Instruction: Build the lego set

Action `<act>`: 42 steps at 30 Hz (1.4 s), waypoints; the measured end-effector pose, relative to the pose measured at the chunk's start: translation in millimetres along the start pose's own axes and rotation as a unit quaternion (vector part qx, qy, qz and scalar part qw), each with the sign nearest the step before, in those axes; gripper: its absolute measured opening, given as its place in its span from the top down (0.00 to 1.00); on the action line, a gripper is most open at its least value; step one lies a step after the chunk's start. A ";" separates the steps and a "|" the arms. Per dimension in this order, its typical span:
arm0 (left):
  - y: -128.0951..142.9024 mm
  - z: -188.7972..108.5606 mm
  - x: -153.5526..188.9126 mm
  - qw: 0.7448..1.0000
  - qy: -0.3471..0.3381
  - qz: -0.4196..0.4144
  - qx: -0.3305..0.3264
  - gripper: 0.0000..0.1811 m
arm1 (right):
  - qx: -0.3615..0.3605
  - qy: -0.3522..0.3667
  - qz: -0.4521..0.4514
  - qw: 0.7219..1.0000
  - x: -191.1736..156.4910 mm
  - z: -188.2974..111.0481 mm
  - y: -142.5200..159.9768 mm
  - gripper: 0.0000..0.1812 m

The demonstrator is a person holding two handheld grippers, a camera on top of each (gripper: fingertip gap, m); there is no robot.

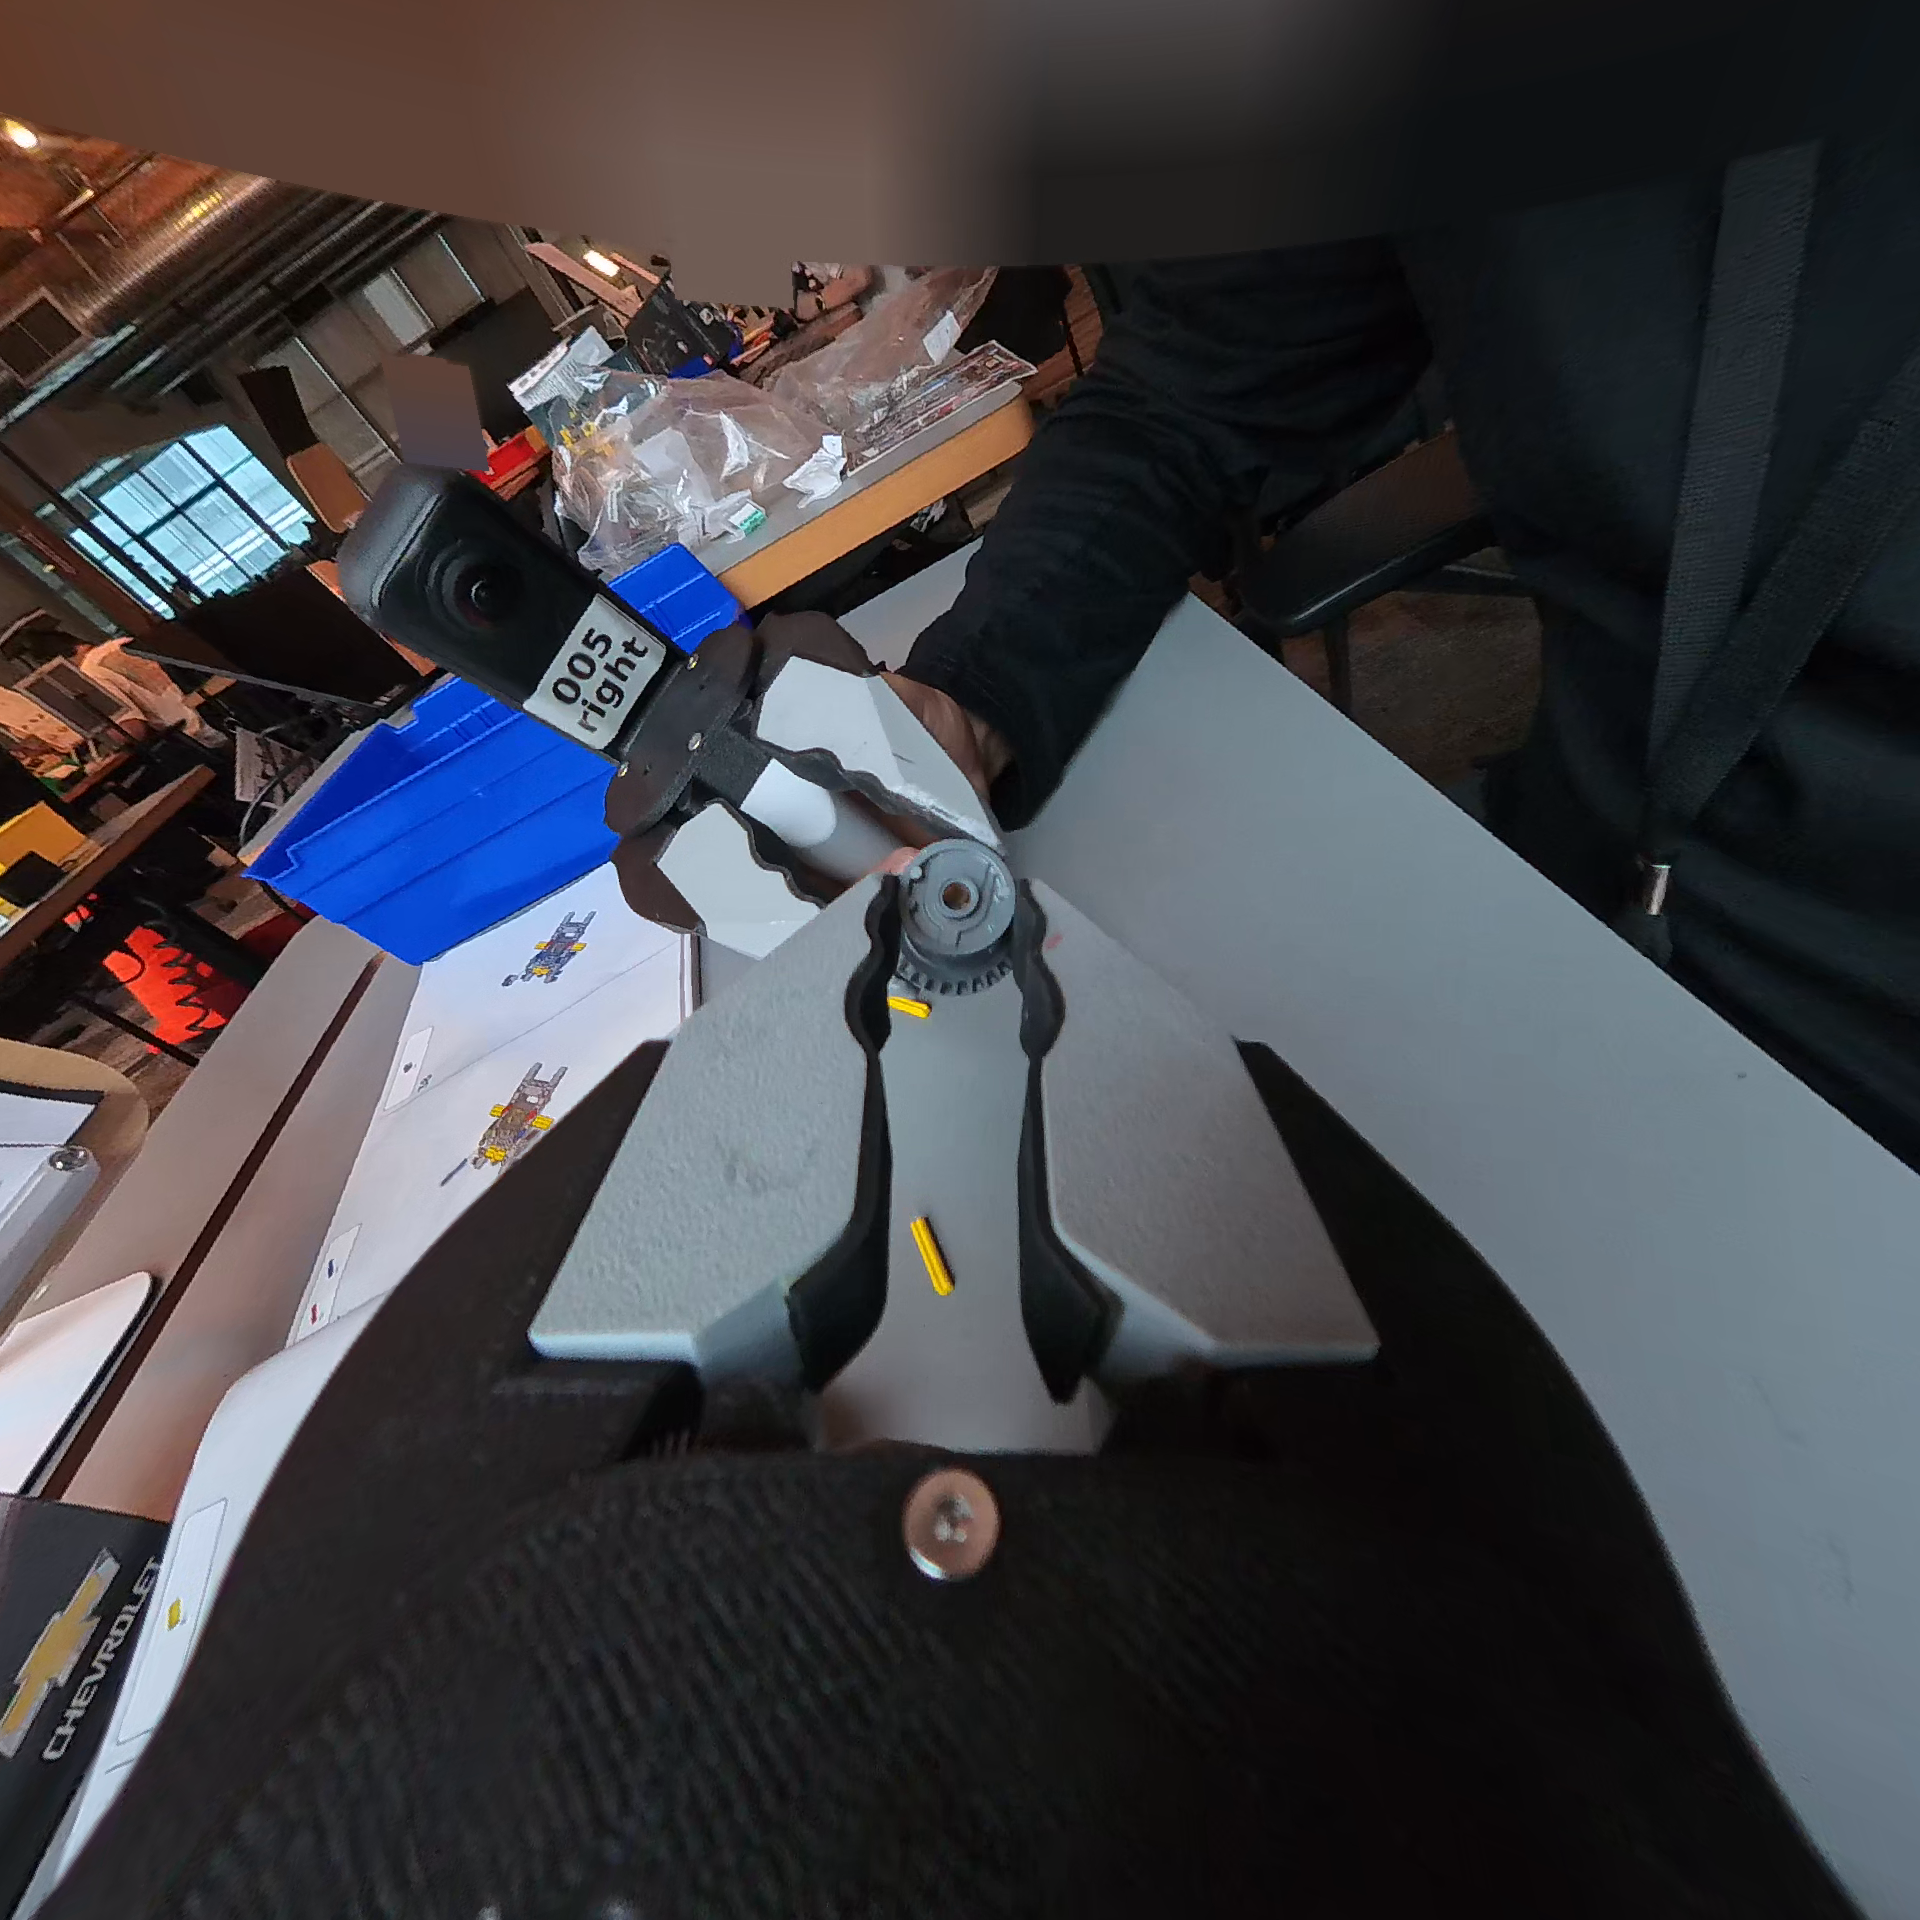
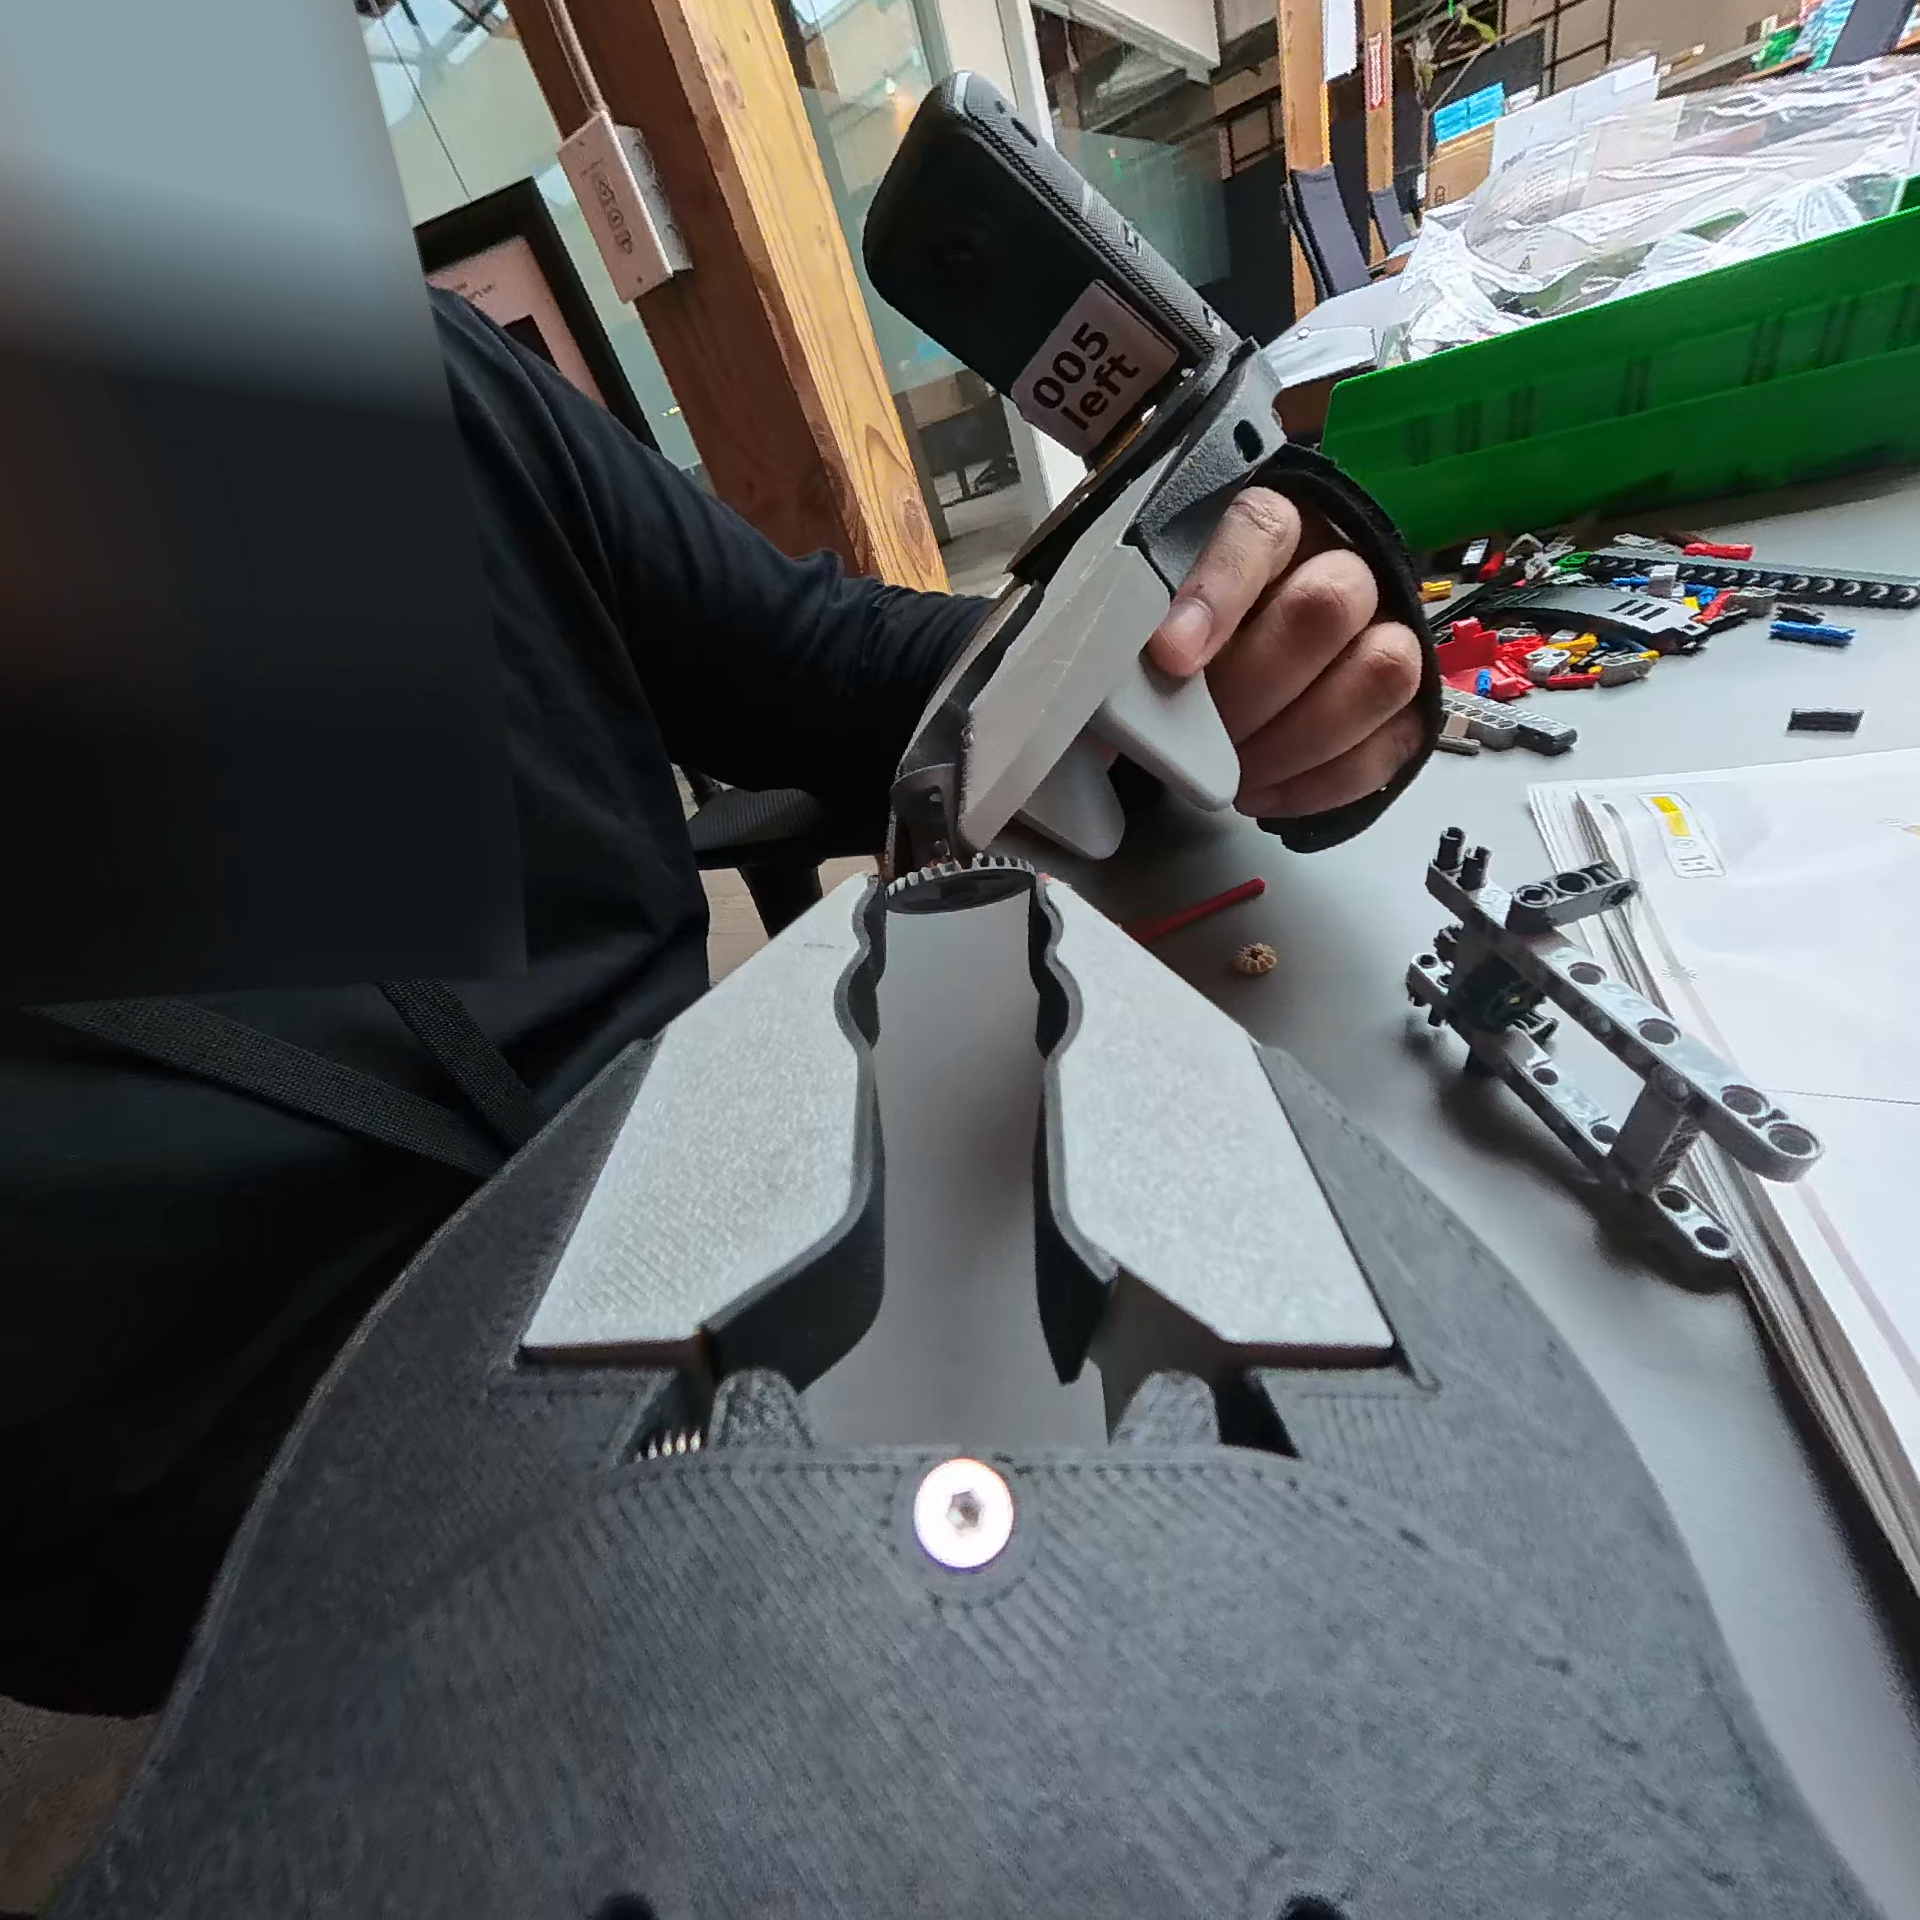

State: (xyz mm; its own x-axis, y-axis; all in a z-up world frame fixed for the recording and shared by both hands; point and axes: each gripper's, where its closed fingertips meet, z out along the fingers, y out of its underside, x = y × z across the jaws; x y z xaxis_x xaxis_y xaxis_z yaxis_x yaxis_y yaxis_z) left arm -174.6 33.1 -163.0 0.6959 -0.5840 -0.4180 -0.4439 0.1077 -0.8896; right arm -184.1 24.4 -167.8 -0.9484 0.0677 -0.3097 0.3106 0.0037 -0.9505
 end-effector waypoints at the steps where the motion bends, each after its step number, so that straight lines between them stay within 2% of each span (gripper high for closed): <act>1: -0.6 0.0 -0.2 1.000 -0.001 0.001 0.001 0.90 | 0.002 -0.002 0.001 1.000 -0.3 -0.1 -0.3 0.87; 5: -3.0 0.2 -0.1 1.000 -0.001 0.001 0.008 0.90 | 0.007 -0.007 0.008 1.000 -0.9 0.1 -1.8 0.86; 7: -4.4 0.4 -0.2 1.000 -0.001 0.001 0.011 0.90 | 0.012 -0.007 0.014 1.000 0.3 0.1 -3.0 0.82; 11: -4.3 1.2 0.7 1.000 0.001 0.001 0.011 0.90 | 0.012 -0.021 0.014 1.000 -4.2 0.6 -2.8 0.86; 42: 0.0 0.1 -1.5 1.000 -0.003 -0.002 -0.001 0.90 | 0.031 -0.017 0.043 0.998 2.9 -4.2 -7.3 0.86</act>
State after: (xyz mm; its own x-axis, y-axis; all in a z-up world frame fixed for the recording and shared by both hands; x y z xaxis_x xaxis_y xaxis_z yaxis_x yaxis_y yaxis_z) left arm -175.7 34.0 -162.4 0.7013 -0.5792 -0.4156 -0.4428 0.1030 -0.8907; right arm -188.8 28.7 -161.7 -0.9207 0.0307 -0.3892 0.3869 -0.0615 -0.9201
